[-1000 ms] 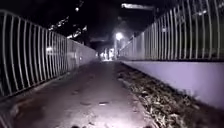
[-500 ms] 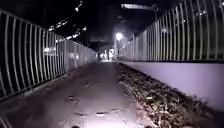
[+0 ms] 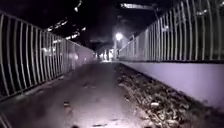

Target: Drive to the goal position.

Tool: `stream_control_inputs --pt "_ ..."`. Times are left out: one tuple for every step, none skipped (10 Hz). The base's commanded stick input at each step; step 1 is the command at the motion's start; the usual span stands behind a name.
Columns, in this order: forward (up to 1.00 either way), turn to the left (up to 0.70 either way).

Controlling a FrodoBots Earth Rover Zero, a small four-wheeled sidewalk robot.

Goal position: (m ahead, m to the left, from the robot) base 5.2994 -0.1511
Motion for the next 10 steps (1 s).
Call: stream_control_inputs --pt "0.50 0.00" --pt "0.50 0.00" --pt "0.50 0.00" --pt "0.50 0.00" --pt "0.50 0.23" --pt "0.50 0.50" --pt "0.50 0.50" --pt "0.50 0.37" --pt "0.50 0.07" --pt "0.50 0.00"
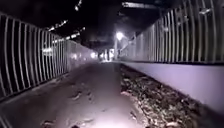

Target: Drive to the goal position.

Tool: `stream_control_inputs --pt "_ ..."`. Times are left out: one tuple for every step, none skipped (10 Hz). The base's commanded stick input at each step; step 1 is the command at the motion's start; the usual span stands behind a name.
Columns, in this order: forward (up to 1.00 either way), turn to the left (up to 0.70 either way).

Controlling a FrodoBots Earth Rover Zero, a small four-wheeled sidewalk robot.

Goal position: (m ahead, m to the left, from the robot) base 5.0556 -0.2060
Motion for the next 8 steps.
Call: stream_control_inputs --pt "0.50 0.00" --pt "0.50 0.00" --pt "0.50 0.00" --pt "0.50 0.00" --pt "0.50 0.00" --pt "0.50 0.00" --pt "0.50 0.00" --pt "0.50 0.00"
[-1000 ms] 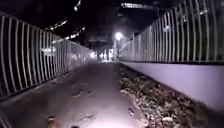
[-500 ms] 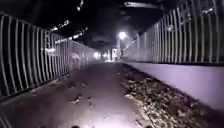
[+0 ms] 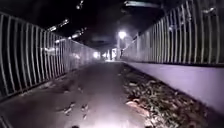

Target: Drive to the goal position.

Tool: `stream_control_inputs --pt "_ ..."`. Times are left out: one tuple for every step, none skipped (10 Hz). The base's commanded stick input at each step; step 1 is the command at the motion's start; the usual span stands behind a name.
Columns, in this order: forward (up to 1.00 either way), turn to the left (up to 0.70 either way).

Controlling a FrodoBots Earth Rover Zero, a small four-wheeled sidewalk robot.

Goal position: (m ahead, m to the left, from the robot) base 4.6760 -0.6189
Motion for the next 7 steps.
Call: stream_control_inputs --pt "0.50 0.00" --pt "0.50 0.00" --pt "0.50 0.00" --pt "0.50 0.00" --pt "0.50 0.00" --pt "0.50 0.00" --pt "0.50 0.00"
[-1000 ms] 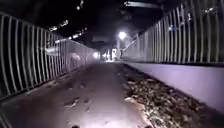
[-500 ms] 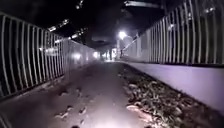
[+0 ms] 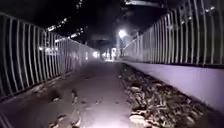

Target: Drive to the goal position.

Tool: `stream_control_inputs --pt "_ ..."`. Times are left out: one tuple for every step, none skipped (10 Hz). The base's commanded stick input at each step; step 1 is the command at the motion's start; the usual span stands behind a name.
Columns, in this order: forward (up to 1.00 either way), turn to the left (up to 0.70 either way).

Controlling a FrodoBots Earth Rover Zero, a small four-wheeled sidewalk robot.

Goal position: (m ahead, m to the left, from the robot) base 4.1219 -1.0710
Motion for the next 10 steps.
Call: stream_control_inputs --pt "0.50 0.00" --pt "0.50 0.00" --pt "0.50 0.00" --pt "0.50 0.00" --pt "0.50 0.00" --pt "0.50 0.00" --pt "0.50 0.00" --pt "0.50 0.00" --pt "0.50 0.00" --pt "0.50 0.00"
